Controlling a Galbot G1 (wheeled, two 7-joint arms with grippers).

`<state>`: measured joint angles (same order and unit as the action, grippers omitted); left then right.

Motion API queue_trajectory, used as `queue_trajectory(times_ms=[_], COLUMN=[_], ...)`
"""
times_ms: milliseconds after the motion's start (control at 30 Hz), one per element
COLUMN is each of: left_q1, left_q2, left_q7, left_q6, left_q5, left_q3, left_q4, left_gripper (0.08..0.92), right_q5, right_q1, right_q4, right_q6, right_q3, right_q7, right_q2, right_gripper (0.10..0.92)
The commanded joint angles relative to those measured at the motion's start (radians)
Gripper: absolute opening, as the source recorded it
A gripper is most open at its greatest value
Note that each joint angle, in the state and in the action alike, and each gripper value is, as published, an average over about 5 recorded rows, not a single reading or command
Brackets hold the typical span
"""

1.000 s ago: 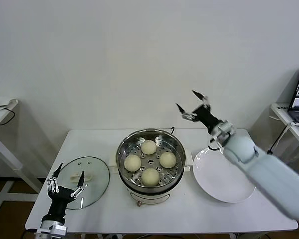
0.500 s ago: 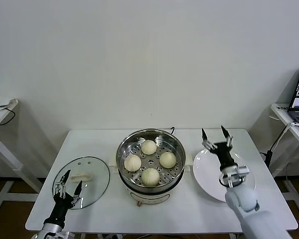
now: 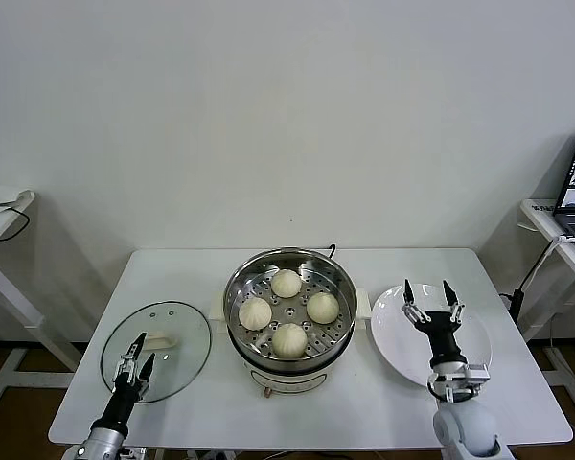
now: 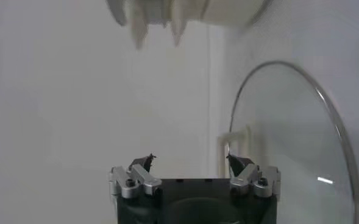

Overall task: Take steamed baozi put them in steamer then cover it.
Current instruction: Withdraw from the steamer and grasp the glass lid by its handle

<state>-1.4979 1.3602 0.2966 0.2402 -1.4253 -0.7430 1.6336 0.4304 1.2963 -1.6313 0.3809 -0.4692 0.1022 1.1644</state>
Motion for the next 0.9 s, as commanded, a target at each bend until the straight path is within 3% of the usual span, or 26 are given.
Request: queue_trajectory(times_ms=[33,900], left_q1=[0.052,0.133], left_q2=[0.004,-0.006], left_q7=[0.036,-0.061], left_q6=[-0.037,-0.099], left_q5=[-0.105,0.025], left_q3=[-0.003,0.058], left_q4=[-0.068,-0.101], left_gripper=[0.823,0.823], right_q5=[-0.029,-0.051], right_q1=[0.054,0.075], right_q4=[0.003,0.006], right_q6=[0.021,0.034], right_q3=[-0.041,-0.059], right_q7=[-0.012,-0.025], right_q2=[0.039,0.052], right_gripper=[0.823,0.823])
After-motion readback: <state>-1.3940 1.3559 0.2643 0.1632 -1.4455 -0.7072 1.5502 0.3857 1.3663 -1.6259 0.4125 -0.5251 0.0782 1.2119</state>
